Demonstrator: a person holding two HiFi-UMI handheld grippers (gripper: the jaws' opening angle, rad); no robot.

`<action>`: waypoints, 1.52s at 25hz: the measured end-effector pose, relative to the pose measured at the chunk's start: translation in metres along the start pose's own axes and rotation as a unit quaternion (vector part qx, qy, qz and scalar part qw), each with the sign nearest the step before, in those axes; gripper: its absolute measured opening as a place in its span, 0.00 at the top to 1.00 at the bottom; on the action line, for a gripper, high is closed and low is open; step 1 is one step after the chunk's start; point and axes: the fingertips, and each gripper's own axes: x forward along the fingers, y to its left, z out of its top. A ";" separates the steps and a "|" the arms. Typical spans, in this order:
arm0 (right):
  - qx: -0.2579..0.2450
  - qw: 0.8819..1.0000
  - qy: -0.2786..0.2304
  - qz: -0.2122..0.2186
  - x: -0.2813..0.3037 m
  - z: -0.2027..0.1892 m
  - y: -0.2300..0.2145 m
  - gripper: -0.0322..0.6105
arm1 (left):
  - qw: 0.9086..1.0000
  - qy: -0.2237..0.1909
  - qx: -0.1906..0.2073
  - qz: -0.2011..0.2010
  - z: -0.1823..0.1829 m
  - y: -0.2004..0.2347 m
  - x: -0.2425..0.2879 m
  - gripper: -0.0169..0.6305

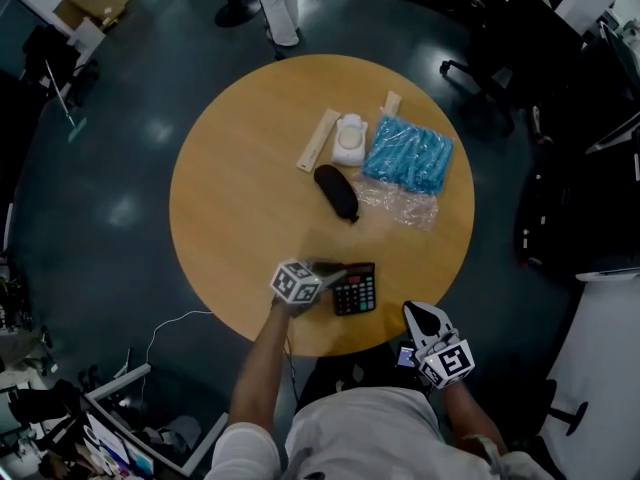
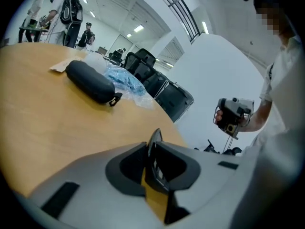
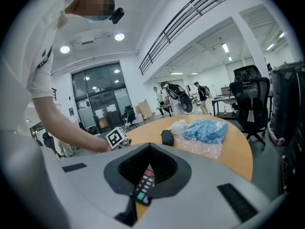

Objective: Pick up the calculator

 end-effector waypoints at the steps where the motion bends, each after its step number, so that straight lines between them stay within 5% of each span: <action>1: -0.001 1.000 -0.002 0.001 0.001 0.001 0.001 0.93 | 1.000 -0.009 -0.003 0.006 0.001 -0.004 -0.004 0.88; 6: -0.001 1.000 -0.012 0.001 0.001 0.004 0.005 0.93 | 0.995 -0.064 -0.025 0.069 -0.004 -0.024 -0.025 0.90; 10: -0.009 1.000 -0.029 -0.002 -0.003 0.012 0.012 0.93 | 0.978 -0.126 -0.053 0.157 -0.009 -0.031 -0.053 0.90; 14: -0.025 0.999 -0.039 -0.014 -0.010 0.024 0.025 0.93 | 0.948 -0.190 -0.058 0.250 -0.005 -0.058 -0.101 0.90; 19: -0.038 0.996 -0.068 -0.030 -0.022 0.058 0.047 0.93 | 0.901 -0.268 0.016 0.340 0.034 -0.128 -0.176 0.90; 23: -0.041 0.993 -0.104 -0.034 -0.037 0.099 0.070 0.93 | 0.856 -0.341 0.075 0.381 0.074 -0.197 -0.235 0.90; 26: -0.047 0.991 -0.119 -0.037 -0.043 0.115 0.080 0.93 | 0.836 -0.380 0.079 0.389 0.083 -0.227 -0.254 0.90; 29: -0.062 0.990 -0.123 -0.037 -0.041 0.119 0.083 0.93 | 0.828 -0.392 0.080 0.393 0.082 -0.238 -0.255 0.90; 38: -0.069 0.991 -0.108 -0.030 -0.034 0.110 0.087 0.93 | 0.841 -0.381 0.065 0.379 0.074 -0.232 -0.247 0.90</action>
